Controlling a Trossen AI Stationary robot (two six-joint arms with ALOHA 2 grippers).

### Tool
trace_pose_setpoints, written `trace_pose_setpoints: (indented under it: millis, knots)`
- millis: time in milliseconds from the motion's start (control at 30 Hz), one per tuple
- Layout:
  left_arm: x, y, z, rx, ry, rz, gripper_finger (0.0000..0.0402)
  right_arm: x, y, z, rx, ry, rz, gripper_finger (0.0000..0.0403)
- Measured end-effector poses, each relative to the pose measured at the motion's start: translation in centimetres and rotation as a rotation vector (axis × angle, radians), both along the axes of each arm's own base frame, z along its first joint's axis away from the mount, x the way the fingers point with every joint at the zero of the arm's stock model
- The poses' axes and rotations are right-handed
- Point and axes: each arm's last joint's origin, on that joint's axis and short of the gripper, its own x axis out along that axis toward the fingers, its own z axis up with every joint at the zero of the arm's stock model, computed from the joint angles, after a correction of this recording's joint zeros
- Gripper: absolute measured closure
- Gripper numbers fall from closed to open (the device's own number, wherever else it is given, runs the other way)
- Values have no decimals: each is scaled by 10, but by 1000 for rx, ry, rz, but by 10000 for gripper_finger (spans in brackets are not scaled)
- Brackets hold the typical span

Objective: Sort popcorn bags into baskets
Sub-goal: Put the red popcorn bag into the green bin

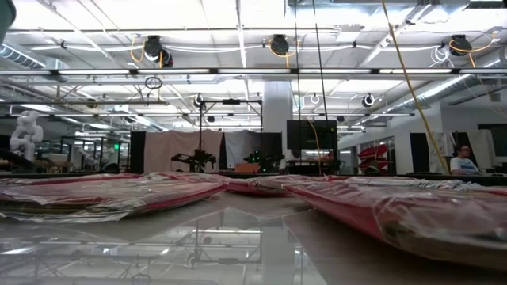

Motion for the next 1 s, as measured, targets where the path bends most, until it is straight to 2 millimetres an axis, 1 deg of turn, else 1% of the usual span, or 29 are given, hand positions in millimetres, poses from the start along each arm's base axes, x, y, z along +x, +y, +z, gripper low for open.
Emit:
trace_pose_setpoints:
  millis: [100,200,267,333,433,500,567,633,733,867,933,1000]
  knots:
    - [-3,9,12,3,-70,12,314,-1,-1,-3,-26,31,7,229]
    - [-8,26,31,-10,-169,28,314,-5,-4,-4,-96,85,27,229]
    - [-12,42,44,-14,-231,55,314,-8,-11,-1,-145,112,15,229]
    - [-17,57,56,-20,-285,89,314,-12,-23,8,-180,134,-9,229]
    - [-24,79,67,6,-348,120,314,-16,-47,22,-199,157,-45,229]
    - [-26,90,70,35,-366,131,314,-15,-63,25,-189,183,-61,229]
    - [-28,101,72,63,-367,142,314,-13,-79,23,-157,211,-46,229]
    - [-28,110,73,95,-359,157,314,-11,-94,15,-143,234,-24,229]
    - [-29,122,73,133,-339,178,314,-4,-121,0,-150,202,-8,229]
    - [-33,137,77,139,-347,218,314,1,-172,-27,-200,108,-31,229]
    - [-37,146,81,126,-372,242,314,-1,-199,-31,-212,23,-78,229]
    - [-41,155,84,123,-403,277,314,-6,-226,-30,-201,-56,-153,229]
